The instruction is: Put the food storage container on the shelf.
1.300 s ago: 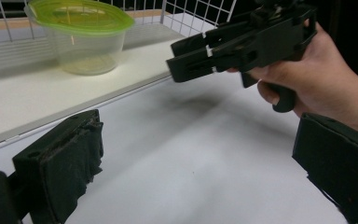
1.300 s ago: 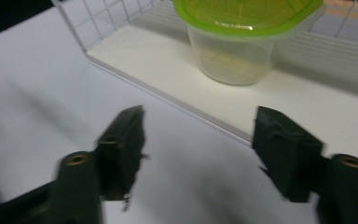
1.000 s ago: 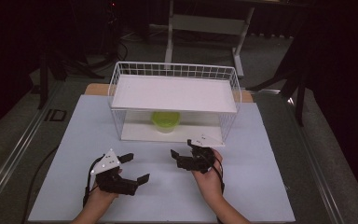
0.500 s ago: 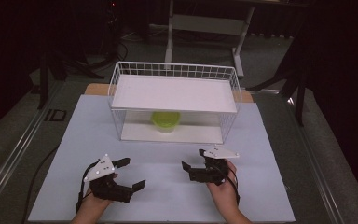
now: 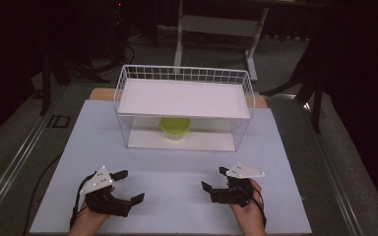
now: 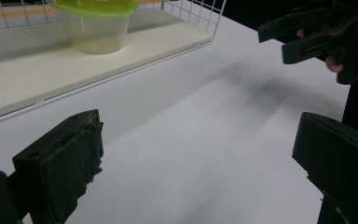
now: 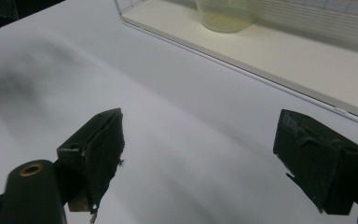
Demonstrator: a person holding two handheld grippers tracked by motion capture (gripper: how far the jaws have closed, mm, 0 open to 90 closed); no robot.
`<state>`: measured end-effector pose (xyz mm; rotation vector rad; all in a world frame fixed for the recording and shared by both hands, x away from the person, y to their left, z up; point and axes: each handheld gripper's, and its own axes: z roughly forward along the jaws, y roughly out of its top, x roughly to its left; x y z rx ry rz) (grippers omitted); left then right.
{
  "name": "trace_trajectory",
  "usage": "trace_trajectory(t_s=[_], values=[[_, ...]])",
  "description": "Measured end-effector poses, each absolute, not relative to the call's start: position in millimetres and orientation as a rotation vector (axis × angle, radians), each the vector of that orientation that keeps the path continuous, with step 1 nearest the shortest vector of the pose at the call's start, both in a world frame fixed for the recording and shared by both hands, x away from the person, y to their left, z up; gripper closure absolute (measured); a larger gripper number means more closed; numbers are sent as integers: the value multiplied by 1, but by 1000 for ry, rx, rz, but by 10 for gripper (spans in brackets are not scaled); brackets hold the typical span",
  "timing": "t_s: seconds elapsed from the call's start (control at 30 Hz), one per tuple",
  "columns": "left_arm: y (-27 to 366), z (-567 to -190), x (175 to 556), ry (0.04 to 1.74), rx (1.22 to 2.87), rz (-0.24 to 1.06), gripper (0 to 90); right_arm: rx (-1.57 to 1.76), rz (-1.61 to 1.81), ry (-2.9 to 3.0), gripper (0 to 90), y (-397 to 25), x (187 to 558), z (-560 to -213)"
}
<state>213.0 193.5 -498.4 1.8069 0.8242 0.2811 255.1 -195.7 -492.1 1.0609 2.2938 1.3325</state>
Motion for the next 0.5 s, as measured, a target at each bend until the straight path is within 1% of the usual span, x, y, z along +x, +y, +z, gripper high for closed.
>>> trace_trajectory(t_s=[0.3,0.5], values=[[190,-500,213,810,1812,281,26,1067,1309,2260,160,-214,251,-499],[192,-499,214,811,1793,284,26,1053,1289,2260,160,-216,254,-503]])
